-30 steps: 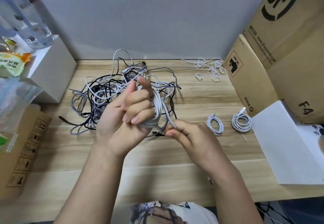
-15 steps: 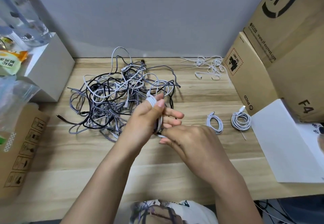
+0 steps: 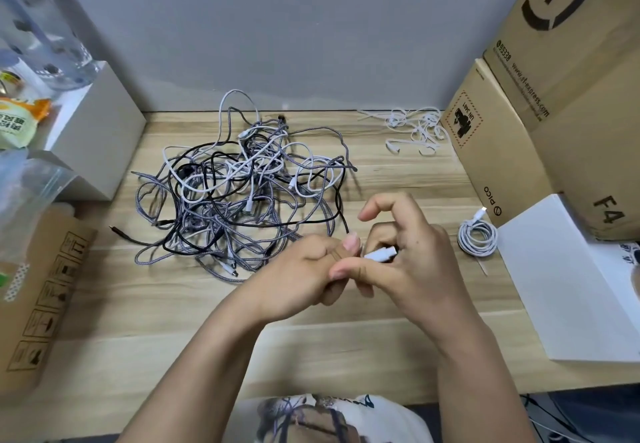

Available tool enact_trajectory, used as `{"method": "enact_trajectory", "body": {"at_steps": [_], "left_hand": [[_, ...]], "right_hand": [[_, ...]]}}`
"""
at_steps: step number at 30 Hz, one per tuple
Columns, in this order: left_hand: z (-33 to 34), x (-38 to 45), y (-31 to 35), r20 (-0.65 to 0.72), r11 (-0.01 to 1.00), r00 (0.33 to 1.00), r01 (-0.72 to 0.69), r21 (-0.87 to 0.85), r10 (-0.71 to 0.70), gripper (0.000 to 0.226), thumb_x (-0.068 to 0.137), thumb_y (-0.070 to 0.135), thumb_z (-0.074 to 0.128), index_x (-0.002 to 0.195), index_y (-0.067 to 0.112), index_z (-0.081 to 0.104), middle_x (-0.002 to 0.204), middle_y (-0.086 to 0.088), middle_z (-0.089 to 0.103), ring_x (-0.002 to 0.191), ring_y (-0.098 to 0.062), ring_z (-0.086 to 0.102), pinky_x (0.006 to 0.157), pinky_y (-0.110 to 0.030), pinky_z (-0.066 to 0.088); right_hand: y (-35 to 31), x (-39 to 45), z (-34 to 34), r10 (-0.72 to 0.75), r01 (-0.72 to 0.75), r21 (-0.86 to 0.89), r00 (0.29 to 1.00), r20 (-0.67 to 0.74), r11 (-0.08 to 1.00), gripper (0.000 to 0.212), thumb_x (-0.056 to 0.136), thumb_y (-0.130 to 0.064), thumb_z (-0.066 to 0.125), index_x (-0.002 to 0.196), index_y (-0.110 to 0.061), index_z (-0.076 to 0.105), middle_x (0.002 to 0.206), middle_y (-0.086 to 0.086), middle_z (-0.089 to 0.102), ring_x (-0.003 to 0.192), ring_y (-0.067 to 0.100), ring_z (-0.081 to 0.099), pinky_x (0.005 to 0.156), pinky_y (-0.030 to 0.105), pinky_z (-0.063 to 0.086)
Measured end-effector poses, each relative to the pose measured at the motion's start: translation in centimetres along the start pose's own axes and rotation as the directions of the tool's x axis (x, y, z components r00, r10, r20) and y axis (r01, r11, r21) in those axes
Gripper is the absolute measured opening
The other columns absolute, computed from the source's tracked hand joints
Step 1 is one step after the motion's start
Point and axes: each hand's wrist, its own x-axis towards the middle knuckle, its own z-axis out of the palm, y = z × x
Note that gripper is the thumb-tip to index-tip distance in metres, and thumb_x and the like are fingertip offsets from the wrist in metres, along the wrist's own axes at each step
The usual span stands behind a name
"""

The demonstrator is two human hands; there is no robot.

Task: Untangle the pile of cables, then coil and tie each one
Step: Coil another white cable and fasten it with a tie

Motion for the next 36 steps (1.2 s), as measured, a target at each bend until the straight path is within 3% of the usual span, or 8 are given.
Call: {"method": "enact_trajectory", "body": {"at_steps": [4, 8, 13, 19, 25, 29, 32, 36], "left_hand": [[-0.2, -0.7, 0.4, 0.145, 0.996, 0.988, -0.04, -0.085, 0.052, 0.051, 0.091, 0.053, 0.035, 0.055, 0.025, 0.058, 0.038, 0.011, 0.033, 0.039, -0.002, 0.026, 0.042, -0.012, 0.024], [-1.0, -1.2, 1.2, 0.29, 0.975, 0.95, -0.053, -0.215, 0.116, 0.051, 0.083, 0.066, 0.042, 0.055, 0.027, 0.057, 0.04, 0.013, 0.032, 0.038, -0.002, 0.025, 0.041, -0.012, 0.022], [-0.8, -1.3, 2.0, 0.317, 0.962, 0.935, -0.073, -0.262, 0.157, 0.047, 0.083, 0.065, 0.046, 0.052, 0.03, 0.054, 0.039, 0.014, 0.036, 0.037, 0.0, 0.028, 0.041, -0.01, 0.023], [0.1, -0.4, 1.7, 0.068, 0.977, 0.996, -0.042, -0.209, 0.058, 0.051, 0.076, 0.05, 0.041, 0.035, 0.02, 0.045, 0.032, 0.009, 0.034, 0.035, -0.004, 0.03, 0.043, -0.012, 0.027], [1.3, -0.1, 1.8, -0.224, 0.96, 0.974, -0.079, -0.267, 0.018, 0.053, 0.076, 0.044, 0.049, 0.032, 0.018, 0.04, 0.03, 0.002, 0.033, 0.034, -0.012, 0.03, 0.047, -0.014, 0.035], [1.1, 0.6, 2.0, -0.477, 0.926, 0.868, -0.286, -0.247, 0.14, 0.048, 0.083, 0.023, 0.051, 0.037, 0.022, 0.038, 0.039, 0.011, 0.03, 0.039, -0.006, 0.024, 0.04, -0.014, 0.024], [0.6, 0.6, 2.2, -0.394, 0.901, 0.909, -0.276, -0.334, 0.133, 0.047, 0.084, 0.024, 0.053, 0.041, 0.015, 0.037, 0.043, 0.007, 0.025, 0.039, -0.005, 0.021, 0.038, -0.013, 0.022], [-0.7, 1.1, 0.6, -0.07, 0.835, 0.963, -0.261, -0.484, 0.26, 0.036, 0.088, 0.045, 0.054, 0.064, 0.019, 0.06, 0.049, 0.007, 0.039, 0.047, -0.01, 0.037, 0.051, -0.02, 0.035]], "right_hand": [[0.5, 0.7, -1.0, -0.009, 0.008, 0.021, 0.998, 0.069, 1.0, 0.056, 0.045, -0.067, 0.076, 0.086, -0.036, 0.053, 0.056, -0.007, 0.046, 0.051, 0.006, 0.038, 0.051, 0.022, 0.031], [0.4, 0.7, -0.4, -0.097, 0.061, 0.127, 0.949, 0.3, 0.99, 0.054, 0.072, -0.08, 0.044, 0.065, -0.027, 0.053, 0.074, -0.001, 0.047, 0.065, 0.018, 0.048, 0.059, 0.039, 0.04], [0.1, 0.3, 1.2, -0.327, 0.324, 0.109, 0.945, 0.016, 0.94, 0.067, 0.089, -0.063, 0.04, 0.047, -0.011, 0.036, 0.05, 0.001, 0.031, 0.045, 0.015, 0.03, 0.045, 0.025, 0.022], [0.3, 0.2, 2.7, -0.227, 0.254, 0.038, 0.913, -0.339, 0.966, 0.053, 0.088, -0.063, 0.044, 0.055, -0.021, 0.046, 0.057, -0.025, 0.023, 0.047, -0.005, 0.026, 0.05, 0.01, 0.019], [0.0, 0.9, 3.1, -0.277, 0.247, -0.128, 0.833, -0.479, 0.961, 0.052, 0.09, -0.056, 0.047, 0.053, -0.02, 0.038, 0.054, -0.022, 0.021, 0.046, 0.001, 0.021, 0.048, 0.013, 0.018], [-0.5, 0.4, 3.3, -0.471, 0.279, -0.41, 0.722, -0.507, 0.869, 0.065, 0.091, -0.046, 0.05, 0.039, -0.011, 0.032, 0.045, 0.003, 0.023, 0.049, 0.015, 0.016, 0.052, 0.022, 0.014], [-0.6, 1.1, 3.2, -0.453, 0.301, -0.35, 0.71, -0.539, 0.887, 0.062, 0.092, -0.042, 0.051, 0.041, -0.013, 0.03, 0.045, 0.004, 0.022, 0.045, 0.018, 0.017, 0.049, 0.023, 0.016], [0.1, 2.6, 2.5, -0.205, 0.259, 0.014, 0.796, -0.57, 0.966, 0.047, 0.082, -0.035, 0.061, 0.042, -0.025, 0.04, 0.038, 0.004, 0.031, 0.033, 0.018, 0.034, 0.035, 0.027, 0.025]]}}
